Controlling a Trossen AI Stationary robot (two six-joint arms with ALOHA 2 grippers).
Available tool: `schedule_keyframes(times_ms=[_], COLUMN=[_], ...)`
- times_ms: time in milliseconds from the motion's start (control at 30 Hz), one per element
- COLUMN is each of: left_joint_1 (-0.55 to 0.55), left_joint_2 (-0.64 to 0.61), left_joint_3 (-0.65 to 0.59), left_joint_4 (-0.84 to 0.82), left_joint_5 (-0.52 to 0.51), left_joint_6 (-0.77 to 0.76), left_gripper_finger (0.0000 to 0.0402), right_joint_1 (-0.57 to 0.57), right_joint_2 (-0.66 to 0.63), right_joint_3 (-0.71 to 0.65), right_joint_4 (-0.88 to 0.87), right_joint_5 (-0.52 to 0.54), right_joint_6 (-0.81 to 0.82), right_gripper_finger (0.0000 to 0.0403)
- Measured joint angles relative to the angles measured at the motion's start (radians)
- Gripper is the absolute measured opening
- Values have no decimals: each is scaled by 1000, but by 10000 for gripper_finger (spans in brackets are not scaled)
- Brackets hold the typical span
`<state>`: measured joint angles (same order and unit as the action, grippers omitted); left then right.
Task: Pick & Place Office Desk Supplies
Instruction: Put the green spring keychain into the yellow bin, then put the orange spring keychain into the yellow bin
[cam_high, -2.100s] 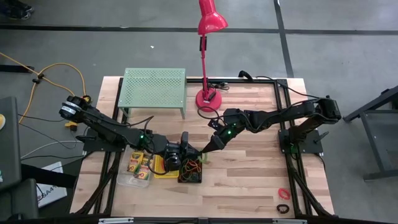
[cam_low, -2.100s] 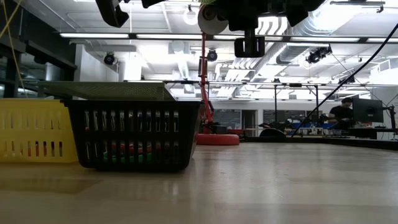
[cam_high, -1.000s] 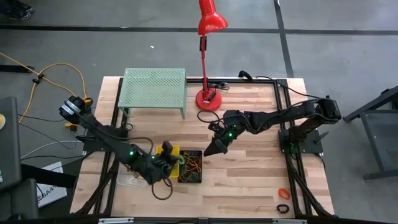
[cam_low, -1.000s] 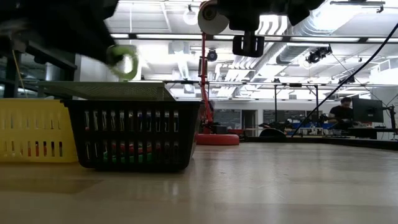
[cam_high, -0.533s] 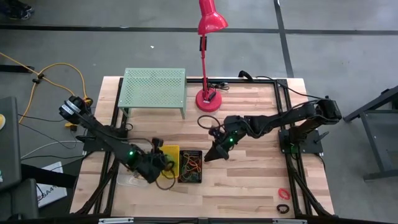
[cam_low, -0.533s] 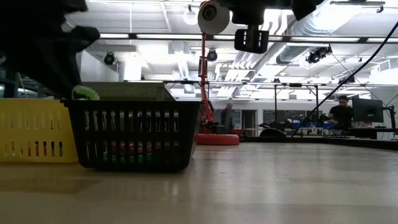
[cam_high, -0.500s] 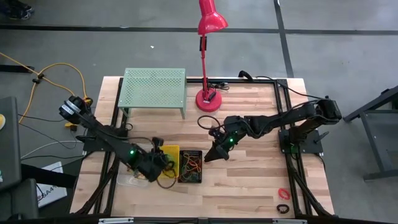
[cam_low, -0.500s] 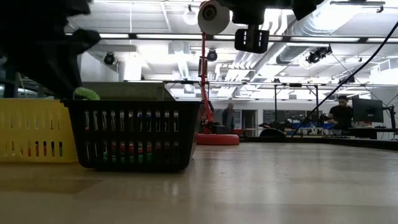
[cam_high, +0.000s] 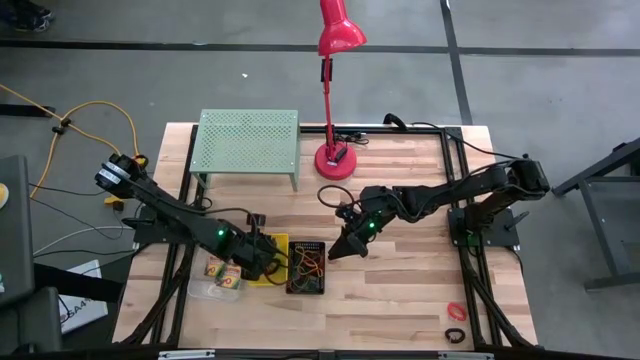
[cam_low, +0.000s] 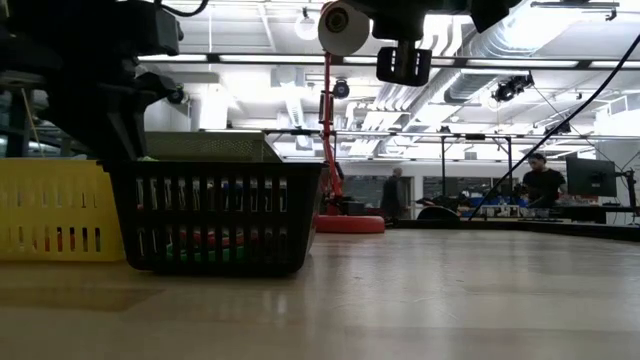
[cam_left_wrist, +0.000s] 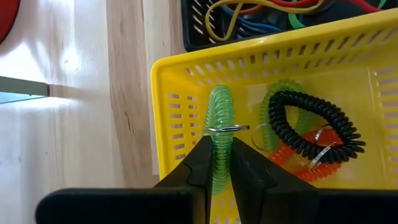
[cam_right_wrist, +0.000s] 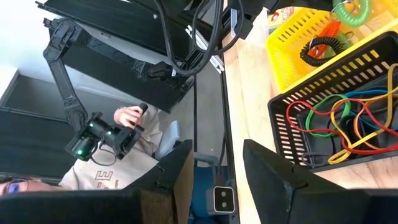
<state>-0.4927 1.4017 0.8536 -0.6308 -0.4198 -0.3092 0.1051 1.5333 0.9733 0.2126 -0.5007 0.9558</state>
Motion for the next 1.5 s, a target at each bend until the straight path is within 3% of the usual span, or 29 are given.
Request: schedule_keyframes(times_ms=[167,500,833,1233,1500], left_joint_1=[0,0,0,-30,-43], left_joint_2=[0,0,0,0,0], left_joint_3=[0,0,0,23,23], left_joint_4=[3,3,17,464,544], left_joint_5=[-1,-2,-20,-12,0], left_joint_6=[-3,-4,75,476,496], left_gripper_finger=[42,106,110,111,111], right_joint_1=[0,0,0,0,1], right_joint_2=[0,0,0,0,0], right_joint_3=[0,0,0,0,0], right_joint_4=[0,0,0,-2,-107], right_joint_5=[1,0,1,-3,-64], right_joint_6=[-15,-18,-18,-18,-45], right_gripper_finger=[128,128,128,128,128])
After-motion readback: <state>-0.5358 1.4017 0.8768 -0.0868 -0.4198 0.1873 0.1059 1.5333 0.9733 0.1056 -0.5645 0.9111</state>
